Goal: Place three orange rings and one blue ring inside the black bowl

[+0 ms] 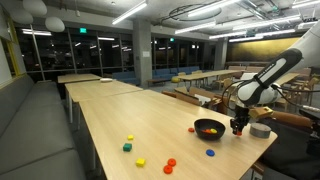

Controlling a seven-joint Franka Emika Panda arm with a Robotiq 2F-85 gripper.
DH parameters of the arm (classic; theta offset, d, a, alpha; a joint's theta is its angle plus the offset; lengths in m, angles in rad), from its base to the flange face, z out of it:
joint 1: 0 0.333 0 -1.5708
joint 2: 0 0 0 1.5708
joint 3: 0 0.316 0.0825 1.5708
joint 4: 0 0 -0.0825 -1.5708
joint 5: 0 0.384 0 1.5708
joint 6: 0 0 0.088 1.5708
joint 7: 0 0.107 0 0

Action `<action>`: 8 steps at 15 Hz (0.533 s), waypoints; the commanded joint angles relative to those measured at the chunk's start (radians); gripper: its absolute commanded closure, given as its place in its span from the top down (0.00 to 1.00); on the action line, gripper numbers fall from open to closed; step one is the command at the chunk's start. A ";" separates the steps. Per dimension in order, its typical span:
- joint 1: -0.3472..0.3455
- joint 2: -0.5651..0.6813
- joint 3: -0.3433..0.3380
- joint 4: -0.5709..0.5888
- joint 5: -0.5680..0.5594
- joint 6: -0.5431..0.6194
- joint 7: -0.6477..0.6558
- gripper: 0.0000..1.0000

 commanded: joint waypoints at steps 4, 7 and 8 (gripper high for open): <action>0.007 -0.185 0.061 -0.021 -0.018 0.017 0.100 0.22; 0.017 -0.227 0.089 -0.028 -0.007 0.050 0.123 0.22; 0.026 -0.233 0.095 -0.032 0.006 0.079 0.131 0.22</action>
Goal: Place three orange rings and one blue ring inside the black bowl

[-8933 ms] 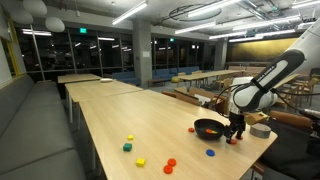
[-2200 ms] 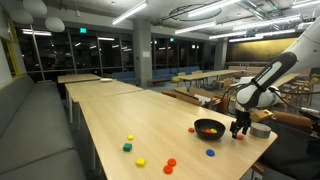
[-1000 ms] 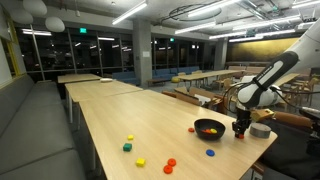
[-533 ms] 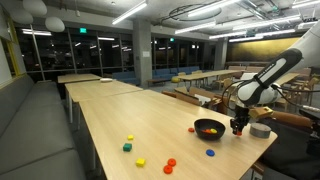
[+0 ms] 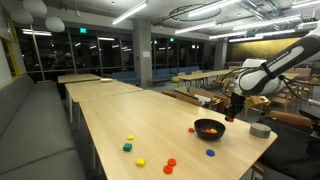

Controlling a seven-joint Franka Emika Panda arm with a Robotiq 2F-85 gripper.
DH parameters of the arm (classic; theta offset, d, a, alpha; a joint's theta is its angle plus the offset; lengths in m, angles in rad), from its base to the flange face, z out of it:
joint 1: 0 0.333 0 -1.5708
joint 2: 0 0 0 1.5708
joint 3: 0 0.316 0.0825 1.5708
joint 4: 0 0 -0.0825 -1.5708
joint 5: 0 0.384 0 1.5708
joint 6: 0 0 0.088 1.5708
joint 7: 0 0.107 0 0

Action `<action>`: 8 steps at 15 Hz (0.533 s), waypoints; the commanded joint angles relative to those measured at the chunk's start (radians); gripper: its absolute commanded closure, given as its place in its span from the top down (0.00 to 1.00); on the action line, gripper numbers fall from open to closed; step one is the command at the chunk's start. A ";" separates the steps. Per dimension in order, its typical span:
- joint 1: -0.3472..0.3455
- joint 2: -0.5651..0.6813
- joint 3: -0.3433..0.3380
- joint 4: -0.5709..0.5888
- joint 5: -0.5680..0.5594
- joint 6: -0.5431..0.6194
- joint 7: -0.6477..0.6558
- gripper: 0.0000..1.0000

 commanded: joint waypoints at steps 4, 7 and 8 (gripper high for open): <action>0.081 -0.052 0.014 -0.040 0.082 0.159 0.051 0.22; 0.153 -0.046 -0.015 -0.045 0.180 0.184 0.022 0.22; 0.179 -0.047 -0.028 -0.047 0.218 0.186 0.011 0.22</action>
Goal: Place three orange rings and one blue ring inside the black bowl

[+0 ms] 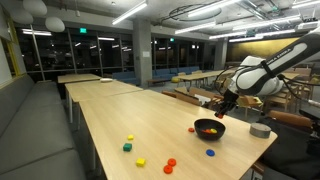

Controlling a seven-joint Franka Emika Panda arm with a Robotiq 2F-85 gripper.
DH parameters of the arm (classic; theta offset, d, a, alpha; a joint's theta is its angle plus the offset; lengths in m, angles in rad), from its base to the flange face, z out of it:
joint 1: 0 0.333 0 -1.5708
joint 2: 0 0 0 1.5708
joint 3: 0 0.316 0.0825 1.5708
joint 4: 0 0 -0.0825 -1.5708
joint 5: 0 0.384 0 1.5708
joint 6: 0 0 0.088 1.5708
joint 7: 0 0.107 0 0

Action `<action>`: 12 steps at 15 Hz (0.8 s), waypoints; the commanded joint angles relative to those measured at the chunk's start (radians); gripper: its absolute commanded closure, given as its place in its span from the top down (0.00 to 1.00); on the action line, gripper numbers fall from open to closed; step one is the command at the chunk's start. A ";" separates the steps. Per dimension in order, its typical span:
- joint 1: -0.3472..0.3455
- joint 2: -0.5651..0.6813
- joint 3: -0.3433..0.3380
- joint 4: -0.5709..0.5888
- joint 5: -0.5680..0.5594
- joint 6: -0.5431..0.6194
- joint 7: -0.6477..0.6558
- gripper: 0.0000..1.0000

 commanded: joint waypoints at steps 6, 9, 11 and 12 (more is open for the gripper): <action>0.137 0.006 -0.077 -0.012 0.200 0.030 -0.055 0.75; 0.115 0.024 -0.058 -0.010 0.178 0.007 -0.035 0.97; 0.107 0.028 -0.037 -0.006 0.153 -0.042 -0.024 1.00; 0.099 0.018 -0.017 -0.007 0.135 -0.082 -0.008 1.00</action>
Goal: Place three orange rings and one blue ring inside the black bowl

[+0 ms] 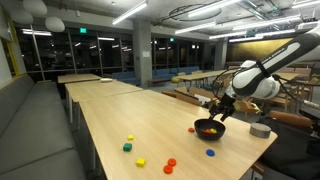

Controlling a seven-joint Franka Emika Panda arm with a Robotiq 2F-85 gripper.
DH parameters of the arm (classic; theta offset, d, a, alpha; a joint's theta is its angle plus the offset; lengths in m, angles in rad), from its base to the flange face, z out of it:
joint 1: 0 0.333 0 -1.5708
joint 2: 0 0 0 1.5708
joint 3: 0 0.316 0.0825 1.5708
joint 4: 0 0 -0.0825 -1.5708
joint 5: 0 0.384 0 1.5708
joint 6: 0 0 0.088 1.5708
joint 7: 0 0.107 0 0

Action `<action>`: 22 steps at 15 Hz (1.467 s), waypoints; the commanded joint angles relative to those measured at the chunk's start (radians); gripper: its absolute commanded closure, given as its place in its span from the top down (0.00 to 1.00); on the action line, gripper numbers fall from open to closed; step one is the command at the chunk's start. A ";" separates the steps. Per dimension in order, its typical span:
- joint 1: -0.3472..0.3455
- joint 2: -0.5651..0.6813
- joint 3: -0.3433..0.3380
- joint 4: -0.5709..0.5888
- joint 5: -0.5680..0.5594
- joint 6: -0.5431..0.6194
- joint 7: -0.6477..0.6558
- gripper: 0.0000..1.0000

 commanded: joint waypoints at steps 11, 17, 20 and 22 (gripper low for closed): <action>0.153 -0.035 0.351 0.026 -0.044 -0.336 0.234 1.00; 0.256 0.061 0.470 0.073 -0.069 -0.343 0.277 1.00; 0.283 0.107 0.509 0.093 -0.116 -0.359 0.258 1.00; 0.300 0.130 0.528 0.101 -0.169 -0.381 0.227 1.00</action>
